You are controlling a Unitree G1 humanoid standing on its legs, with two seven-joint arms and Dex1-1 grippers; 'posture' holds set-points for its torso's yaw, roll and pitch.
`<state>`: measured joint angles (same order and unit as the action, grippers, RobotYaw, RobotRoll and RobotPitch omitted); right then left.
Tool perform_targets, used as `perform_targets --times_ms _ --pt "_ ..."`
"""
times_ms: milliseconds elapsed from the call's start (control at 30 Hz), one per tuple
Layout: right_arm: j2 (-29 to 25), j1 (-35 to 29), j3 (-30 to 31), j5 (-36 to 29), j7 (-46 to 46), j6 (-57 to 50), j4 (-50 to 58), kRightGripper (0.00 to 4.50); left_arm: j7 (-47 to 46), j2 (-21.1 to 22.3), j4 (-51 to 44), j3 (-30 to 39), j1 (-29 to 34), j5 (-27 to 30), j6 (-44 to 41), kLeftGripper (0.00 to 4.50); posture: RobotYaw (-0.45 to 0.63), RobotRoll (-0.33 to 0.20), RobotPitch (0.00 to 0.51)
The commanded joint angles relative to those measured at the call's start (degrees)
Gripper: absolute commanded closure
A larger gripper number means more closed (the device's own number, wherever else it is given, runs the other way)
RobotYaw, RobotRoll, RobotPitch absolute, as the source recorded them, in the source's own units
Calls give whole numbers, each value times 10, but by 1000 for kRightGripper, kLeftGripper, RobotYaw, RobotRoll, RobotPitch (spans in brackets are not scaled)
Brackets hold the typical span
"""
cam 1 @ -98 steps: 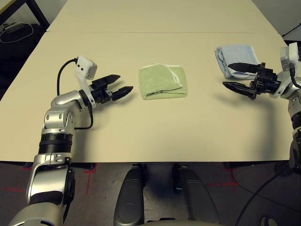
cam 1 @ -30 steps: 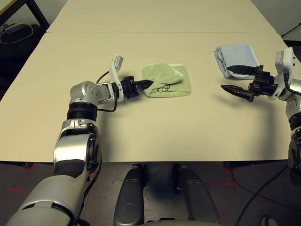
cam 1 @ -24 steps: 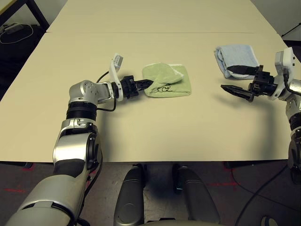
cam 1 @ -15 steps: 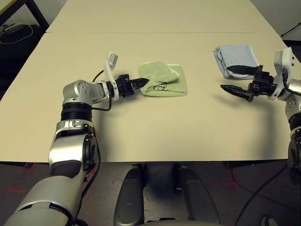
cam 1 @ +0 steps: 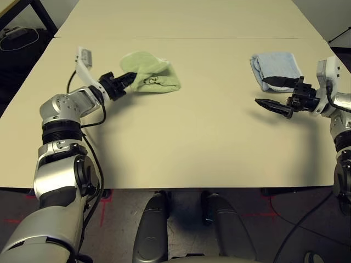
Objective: Fold the towel and set it aside.
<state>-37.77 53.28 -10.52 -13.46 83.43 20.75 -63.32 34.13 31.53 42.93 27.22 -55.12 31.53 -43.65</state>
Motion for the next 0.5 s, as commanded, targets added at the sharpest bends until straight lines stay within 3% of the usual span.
perform_targets --times_ms 33,267,500 --pt "-1 -4 2 2 -1 2 5 0 -39 16 -40 39 37 9 33 4488 136 0 195" --pt "4 -2 2 3 -4 0 5 0 -123 0 -150 97 111 30 54 4488 155 0 195" --pt "11 1 -6 -9 -7 -21 10 0 -176 -18 -187 110 142 38 74 4488 160 0 197"
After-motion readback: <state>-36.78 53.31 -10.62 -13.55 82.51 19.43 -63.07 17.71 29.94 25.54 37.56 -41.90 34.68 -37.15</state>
